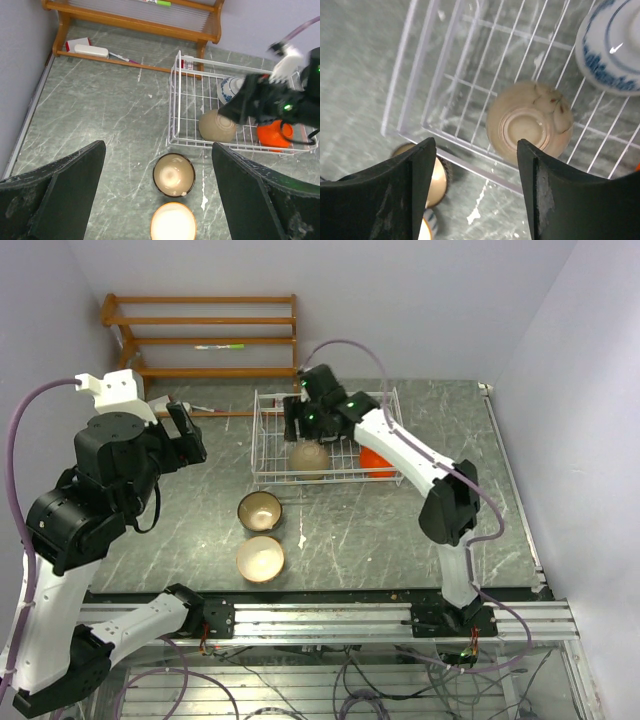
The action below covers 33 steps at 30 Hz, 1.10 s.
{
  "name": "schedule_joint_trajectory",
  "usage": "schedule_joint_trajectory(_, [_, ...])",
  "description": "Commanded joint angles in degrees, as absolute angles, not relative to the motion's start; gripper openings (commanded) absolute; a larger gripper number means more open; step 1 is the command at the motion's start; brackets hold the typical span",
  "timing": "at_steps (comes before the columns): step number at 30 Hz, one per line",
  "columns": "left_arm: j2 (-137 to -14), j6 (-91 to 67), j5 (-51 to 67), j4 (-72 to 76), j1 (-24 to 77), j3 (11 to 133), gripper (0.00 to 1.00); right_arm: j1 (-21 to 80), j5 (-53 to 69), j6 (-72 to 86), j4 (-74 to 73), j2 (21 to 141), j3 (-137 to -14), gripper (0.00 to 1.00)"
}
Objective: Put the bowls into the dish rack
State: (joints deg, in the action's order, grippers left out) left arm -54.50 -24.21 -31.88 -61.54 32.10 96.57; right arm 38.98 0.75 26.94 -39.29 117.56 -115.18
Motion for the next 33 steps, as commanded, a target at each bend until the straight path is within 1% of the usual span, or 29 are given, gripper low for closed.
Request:
schedule_joint_trajectory(1, [-54.84, -23.79, -32.10, -60.33, 32.43, 97.37, 0.99, 42.01, -8.35, 20.58, -49.20, 122.26, -117.50, 0.68])
schedule_joint_trajectory(5, [-54.70, -23.91, -32.24, -60.72, 32.39, 97.55, 0.99, 43.66, -11.67, 18.84, -51.07, 124.47, -120.04, 0.70])
schedule_joint_trajectory(10, [-54.75, -24.15, -32.36, -60.75, 32.43, 97.26, 0.99, 45.04, -19.56, 16.47, -53.43, 127.34, -123.08, 0.71])
schedule_joint_trajectory(16, [-54.90, -24.34, -32.39, -60.51, 32.43, 97.04, 0.99, 45.01, -23.90, 15.92, -51.70, 127.72, -120.84, 0.72])
schedule_joint_trajectory(33, [-56.01, -23.86, -32.09, -59.83, 32.43, 97.12, 0.99, 39.59, -20.98, 18.42, -48.12, 124.21, -112.64, 0.73])
